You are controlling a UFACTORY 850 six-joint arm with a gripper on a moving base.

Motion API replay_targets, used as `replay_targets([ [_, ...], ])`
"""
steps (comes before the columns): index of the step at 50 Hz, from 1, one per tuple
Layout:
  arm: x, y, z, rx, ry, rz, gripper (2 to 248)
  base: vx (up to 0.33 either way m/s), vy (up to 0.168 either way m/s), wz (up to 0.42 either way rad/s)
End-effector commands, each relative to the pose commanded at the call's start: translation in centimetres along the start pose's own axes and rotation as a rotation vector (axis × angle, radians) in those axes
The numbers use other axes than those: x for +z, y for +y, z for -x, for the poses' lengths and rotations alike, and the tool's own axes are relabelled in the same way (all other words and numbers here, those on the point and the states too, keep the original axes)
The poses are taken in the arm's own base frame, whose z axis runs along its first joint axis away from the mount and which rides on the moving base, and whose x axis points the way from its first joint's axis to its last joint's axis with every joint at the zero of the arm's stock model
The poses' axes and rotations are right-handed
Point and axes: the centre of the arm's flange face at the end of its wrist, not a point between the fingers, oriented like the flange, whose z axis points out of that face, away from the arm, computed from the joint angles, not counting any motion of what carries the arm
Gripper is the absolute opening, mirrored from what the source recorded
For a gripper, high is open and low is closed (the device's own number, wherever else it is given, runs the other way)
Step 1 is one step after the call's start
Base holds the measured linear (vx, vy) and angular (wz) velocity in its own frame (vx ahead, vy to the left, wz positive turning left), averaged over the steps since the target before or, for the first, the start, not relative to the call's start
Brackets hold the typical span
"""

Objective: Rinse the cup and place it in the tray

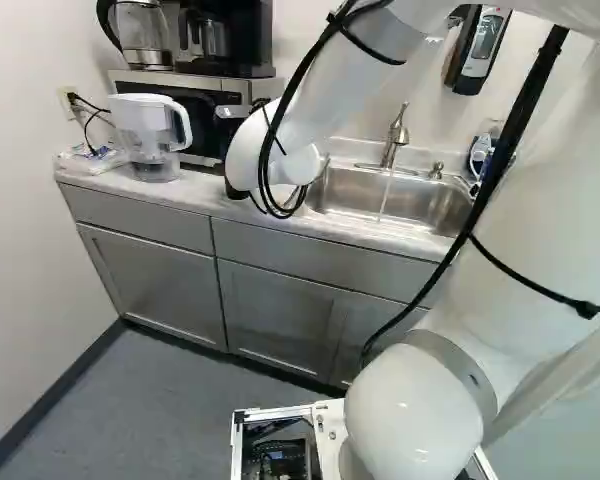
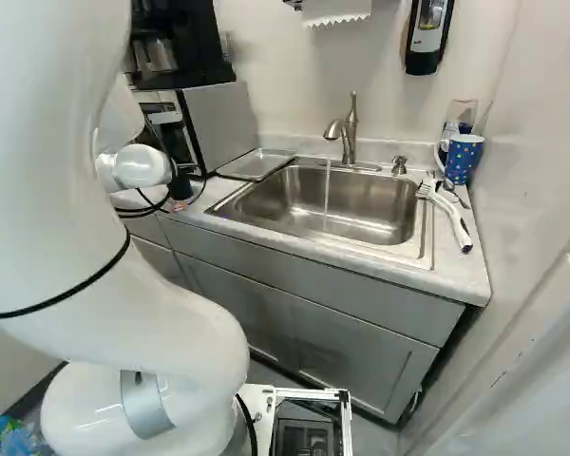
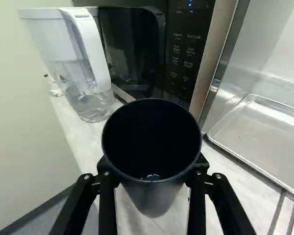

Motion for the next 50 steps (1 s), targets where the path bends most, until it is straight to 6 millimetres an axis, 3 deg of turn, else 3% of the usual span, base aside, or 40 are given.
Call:
replay_targets([
  [2, 0.0, 0.0, 0.0, 0.0, 0.0, 0.0, 125, 0.0, 0.0, 0.0],
  [21, -0.1, 0.3, -0.3, 0.002, 0.007, 0.006, 125, 0.0, 0.0, 0.0],
  [50, -2.0, 4.3, -2.8, 0.029, 0.072, 0.09, 125, 0.0, 0.0, 0.0],
])
